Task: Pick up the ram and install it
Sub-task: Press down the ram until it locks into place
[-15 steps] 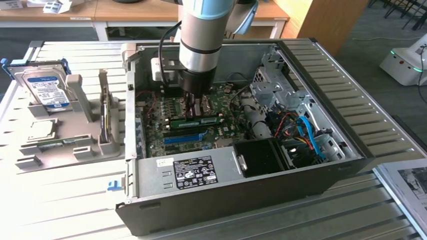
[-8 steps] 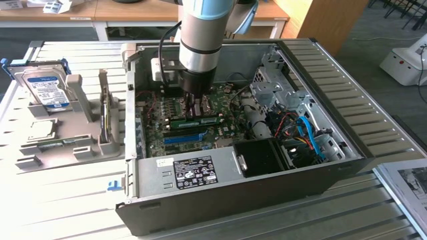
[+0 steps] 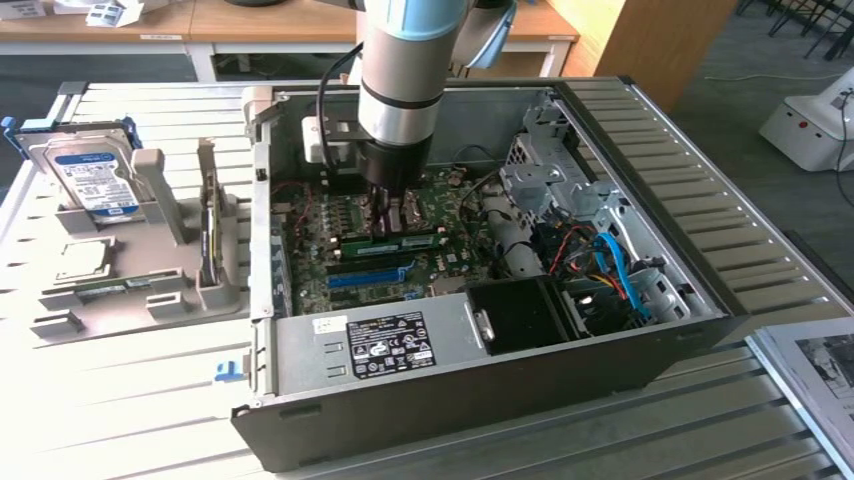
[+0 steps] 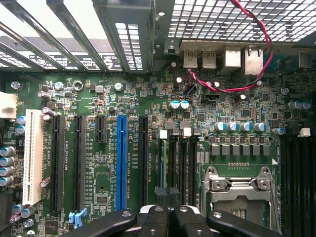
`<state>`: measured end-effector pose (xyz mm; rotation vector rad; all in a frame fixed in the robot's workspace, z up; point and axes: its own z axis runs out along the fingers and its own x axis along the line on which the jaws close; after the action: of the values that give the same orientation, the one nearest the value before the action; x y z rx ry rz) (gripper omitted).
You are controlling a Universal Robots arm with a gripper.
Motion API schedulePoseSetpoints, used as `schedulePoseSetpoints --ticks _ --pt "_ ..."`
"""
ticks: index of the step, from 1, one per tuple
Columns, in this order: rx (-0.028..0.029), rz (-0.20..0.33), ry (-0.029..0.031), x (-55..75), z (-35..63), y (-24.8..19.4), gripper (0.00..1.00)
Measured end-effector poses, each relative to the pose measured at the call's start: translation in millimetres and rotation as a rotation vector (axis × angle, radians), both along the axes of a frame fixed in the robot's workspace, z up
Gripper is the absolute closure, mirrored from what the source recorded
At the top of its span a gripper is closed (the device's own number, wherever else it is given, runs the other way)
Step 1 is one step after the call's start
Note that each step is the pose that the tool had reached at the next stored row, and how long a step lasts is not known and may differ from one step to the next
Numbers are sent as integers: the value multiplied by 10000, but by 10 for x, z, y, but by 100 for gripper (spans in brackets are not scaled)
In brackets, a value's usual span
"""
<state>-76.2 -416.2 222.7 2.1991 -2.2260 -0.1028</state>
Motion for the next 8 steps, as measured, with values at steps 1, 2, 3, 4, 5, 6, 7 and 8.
schedulePoseSetpoints --ticks 1,2,3,4,5,6,7,8 --pt "0 0 0 0 0 0 90" --pt "0 0 0 0 0 0 90" --pt "1 0 0 0 0 0 90" --pt "1 0 -1 0 0 0 90" --pt "0 0 0 0 0 0 90" --pt "0 0 0 0 -1 0 90" --pt "0 0 0 0 -1 0 90" --pt "-1 0 0 0 -1 0 90"
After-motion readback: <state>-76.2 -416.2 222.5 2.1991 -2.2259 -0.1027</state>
